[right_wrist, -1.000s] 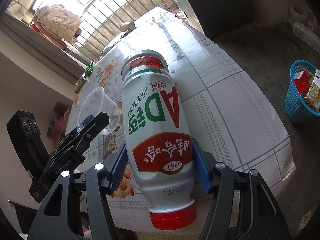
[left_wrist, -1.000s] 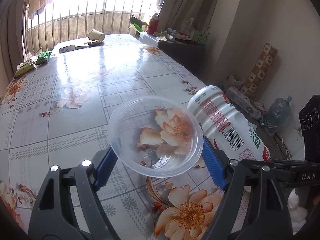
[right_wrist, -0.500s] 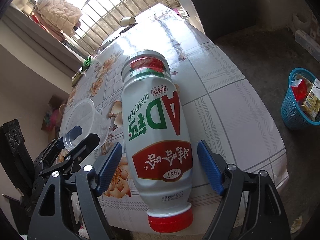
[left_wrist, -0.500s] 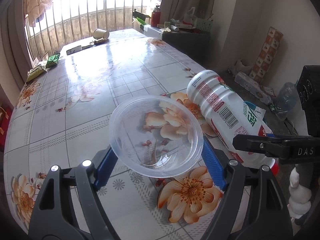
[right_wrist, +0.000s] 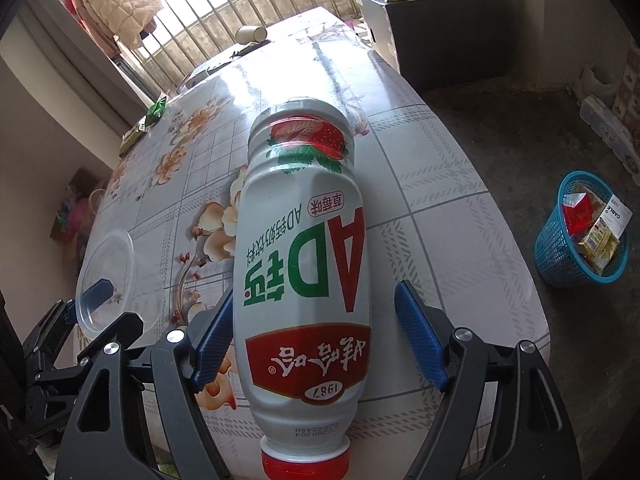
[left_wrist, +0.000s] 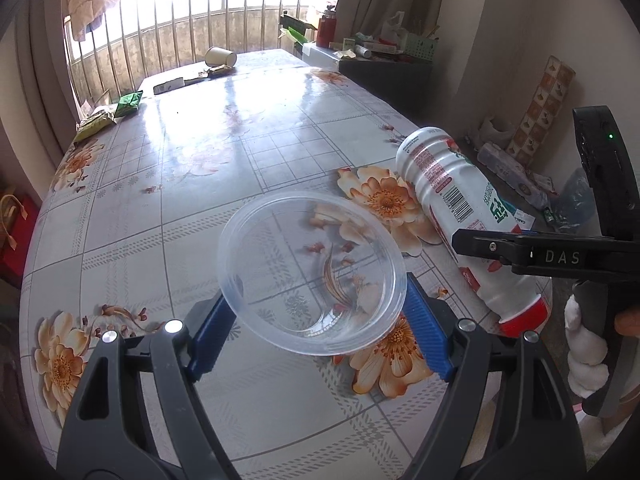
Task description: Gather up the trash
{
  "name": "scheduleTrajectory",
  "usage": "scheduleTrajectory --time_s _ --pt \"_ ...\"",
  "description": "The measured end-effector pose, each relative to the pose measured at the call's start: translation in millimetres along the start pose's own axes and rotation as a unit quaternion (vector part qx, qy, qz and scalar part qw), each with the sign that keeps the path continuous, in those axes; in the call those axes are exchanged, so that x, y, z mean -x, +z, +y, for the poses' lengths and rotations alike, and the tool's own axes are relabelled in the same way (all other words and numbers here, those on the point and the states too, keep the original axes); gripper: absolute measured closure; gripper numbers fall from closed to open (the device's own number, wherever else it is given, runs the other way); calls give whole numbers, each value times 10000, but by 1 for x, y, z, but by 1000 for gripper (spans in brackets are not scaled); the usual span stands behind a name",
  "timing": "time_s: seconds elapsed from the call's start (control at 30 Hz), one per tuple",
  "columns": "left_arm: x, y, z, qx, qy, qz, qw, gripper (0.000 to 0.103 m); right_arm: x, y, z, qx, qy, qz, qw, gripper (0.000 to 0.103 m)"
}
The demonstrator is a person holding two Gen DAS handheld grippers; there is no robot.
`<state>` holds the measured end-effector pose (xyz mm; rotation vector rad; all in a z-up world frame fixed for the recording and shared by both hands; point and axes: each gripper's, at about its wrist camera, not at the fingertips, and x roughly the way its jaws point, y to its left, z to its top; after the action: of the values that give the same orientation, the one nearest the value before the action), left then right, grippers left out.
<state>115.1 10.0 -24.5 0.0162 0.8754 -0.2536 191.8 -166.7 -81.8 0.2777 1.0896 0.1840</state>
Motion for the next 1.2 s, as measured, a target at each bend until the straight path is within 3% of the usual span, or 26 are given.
scheduleTrajectory --time_s 0.17,0.4,0.6,0.77,1.03,1.2 --pt "7 1 3 21 37 -74 10000 27 -4 -1 5 175 -307 -2 9994 33" --pt "16 1 6 33 81 -172 9998 27 -1 -3 4 81 -318 -44 9995 42" --pt "23 1 5 -5 107 -256 9996 27 5 -6 -7 -240 40 -80 9997 43" --pt "28 1 4 34 39 -313 9995 27 14 -9 -15 -562 604 -160 9965 43" --pt "42 21 -13 -113 -464 -473 9977 27 45 -23 -36 -1042 1171 -555 9861 43" --pt "37 49 -56 -492 -990 -445 9929 27 80 -40 -90 -1650 1241 -992 9734 43"
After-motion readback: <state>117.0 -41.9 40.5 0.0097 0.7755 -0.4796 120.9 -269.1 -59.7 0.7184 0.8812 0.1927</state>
